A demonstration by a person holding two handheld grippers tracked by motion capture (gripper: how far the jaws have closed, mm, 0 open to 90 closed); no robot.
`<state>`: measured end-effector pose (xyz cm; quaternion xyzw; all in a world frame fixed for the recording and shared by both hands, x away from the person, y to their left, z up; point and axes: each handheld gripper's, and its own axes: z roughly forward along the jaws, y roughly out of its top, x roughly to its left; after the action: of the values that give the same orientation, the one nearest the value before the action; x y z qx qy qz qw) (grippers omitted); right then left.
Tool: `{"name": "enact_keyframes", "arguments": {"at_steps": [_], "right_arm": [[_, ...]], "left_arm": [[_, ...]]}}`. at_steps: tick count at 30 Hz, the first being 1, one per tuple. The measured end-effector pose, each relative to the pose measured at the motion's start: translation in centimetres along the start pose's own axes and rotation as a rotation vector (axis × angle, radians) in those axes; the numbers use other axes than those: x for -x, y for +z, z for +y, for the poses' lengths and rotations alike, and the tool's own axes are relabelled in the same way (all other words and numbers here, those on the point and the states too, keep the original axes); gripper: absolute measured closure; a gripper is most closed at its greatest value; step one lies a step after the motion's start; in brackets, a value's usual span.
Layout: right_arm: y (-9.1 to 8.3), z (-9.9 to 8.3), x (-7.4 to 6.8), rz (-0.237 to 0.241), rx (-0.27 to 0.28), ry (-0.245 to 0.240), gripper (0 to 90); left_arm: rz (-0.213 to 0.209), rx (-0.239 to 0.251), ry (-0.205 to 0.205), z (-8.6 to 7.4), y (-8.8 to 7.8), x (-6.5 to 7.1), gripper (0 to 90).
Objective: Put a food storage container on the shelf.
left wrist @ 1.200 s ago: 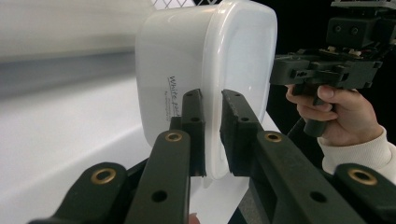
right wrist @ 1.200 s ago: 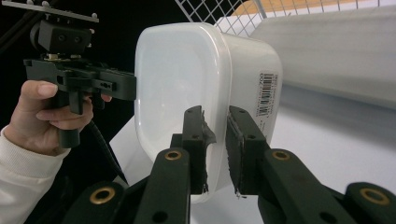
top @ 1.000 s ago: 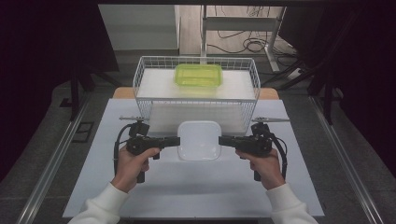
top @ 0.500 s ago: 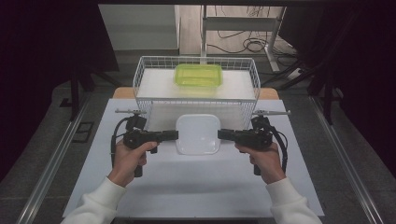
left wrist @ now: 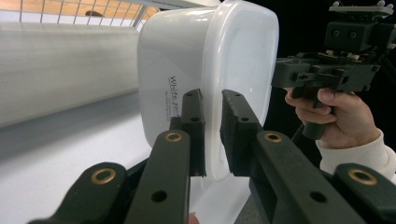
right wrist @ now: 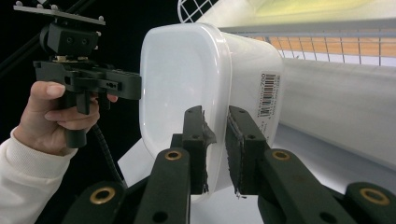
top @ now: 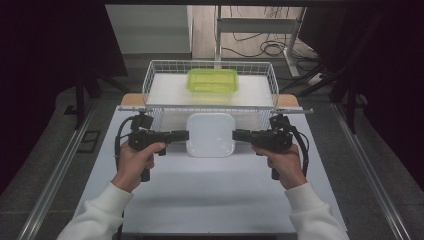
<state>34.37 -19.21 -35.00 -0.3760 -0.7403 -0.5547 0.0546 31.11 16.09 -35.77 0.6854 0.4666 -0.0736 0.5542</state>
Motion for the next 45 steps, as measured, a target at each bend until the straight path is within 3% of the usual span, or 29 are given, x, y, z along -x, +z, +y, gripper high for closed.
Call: {"name": "enact_keyframes", "arguments": {"at_steps": [25, 36, 45], "right_arm": [[0.3, 3.4, -0.4, 0.003, 0.035, -0.020, 77.7], [0.4, 6.4, -0.4, -0.004, 0.041, -0.028, 77.7], [0.7, 9.9, 0.2, -0.010, 0.060, -0.024, 77.5]], "left_arm": [[0.007, 0.029, 0.020, 3.7, -1.0, 0.2, 79.8], [0.005, 0.043, 0.034, 6.8, -1.2, 0.2, 79.7], [-0.006, 0.056, 0.050, 10.7, -1.3, 0.1, 80.0]]}}
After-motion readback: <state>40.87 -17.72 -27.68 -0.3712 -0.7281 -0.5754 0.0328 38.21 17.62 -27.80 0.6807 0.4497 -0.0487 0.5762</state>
